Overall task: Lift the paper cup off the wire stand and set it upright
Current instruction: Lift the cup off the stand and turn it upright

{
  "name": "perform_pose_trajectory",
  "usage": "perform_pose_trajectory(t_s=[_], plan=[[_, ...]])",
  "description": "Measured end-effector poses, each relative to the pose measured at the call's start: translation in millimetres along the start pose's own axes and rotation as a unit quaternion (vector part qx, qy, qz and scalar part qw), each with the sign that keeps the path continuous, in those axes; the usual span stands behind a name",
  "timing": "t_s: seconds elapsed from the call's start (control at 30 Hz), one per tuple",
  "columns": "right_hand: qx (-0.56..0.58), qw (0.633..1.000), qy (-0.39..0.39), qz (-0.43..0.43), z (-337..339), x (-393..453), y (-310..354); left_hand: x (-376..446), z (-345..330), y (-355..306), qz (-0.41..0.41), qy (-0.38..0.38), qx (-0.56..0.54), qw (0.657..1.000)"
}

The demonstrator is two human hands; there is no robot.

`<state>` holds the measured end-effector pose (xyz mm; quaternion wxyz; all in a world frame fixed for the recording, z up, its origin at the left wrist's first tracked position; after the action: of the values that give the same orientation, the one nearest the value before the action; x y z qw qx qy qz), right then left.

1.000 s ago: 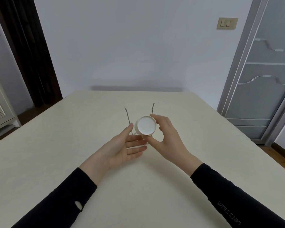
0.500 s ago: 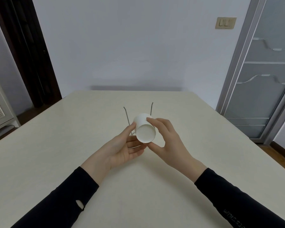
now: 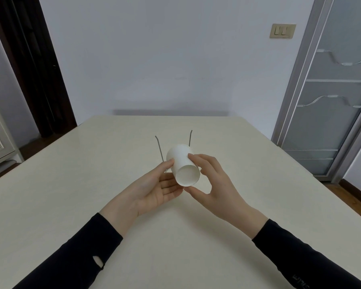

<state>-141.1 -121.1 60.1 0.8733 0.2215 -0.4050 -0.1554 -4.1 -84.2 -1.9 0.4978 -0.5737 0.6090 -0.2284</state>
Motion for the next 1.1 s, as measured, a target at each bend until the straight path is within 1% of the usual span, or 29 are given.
perform_pose_trajectory(t_s=[0.23, 0.33, 0.4, 0.5, 0.67, 0.7, 0.77, 0.83, 0.9, 1.0, 1.1], plan=[[0.057, 0.993, 0.091, -0.047, -3, -8, -5, -1, 2, -2, -0.019, 0.002, 0.006, 1.000], [0.133, 0.981, 0.113, -0.088, -3, -13, -9, -3, 3, -4, -0.035, 0.005, 0.015, 0.999], [0.205, 0.964, 0.104, -0.134, -1, -16, -14, -4, 4, -4, -0.041, 0.007, 0.016, 0.999], [0.285, 0.937, 0.065, -0.189, 4, -18, -20, -6, 4, -4, -0.043, 0.011, 0.027, 0.999], [0.303, 0.915, 0.011, -0.268, 7, -21, -35, -9, 4, -2, -0.045, 0.016, 0.069, 0.996], [0.316, 0.905, 0.004, -0.285, 6, -21, -38, -10, 4, -2, -0.047, 0.020, 0.079, 0.996], [0.372, 0.873, -0.010, -0.315, 5, -22, -43, -11, 3, -2, -0.052, 0.025, 0.091, 0.994], [0.431, 0.840, -0.003, -0.328, 2, -19, -42, -11, 1, -1, -0.056, 0.027, 0.098, 0.993], [0.462, 0.823, 0.021, -0.330, -1, -17, -38, -11, -1, -1, -0.061, 0.033, 0.104, 0.992], [0.468, 0.813, 0.040, -0.344, -5, -15, -36, -13, -4, -1, -0.069, 0.038, 0.114, 0.990], [0.458, 0.815, 0.048, -0.353, -8, -14, -36, -15, -4, -1, -0.075, 0.036, 0.131, 0.988]])
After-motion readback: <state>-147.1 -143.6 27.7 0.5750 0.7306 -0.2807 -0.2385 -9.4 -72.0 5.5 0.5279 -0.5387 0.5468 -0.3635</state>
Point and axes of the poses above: each hand's wrist, its own x-axis towards the middle knuckle, its own z-axis out of the back of the hand, y = z × x, the point moved 8 cm from there along x, towards the middle knuckle, and after that the axes turned 2 degrees about x, right-handed, at the moved point
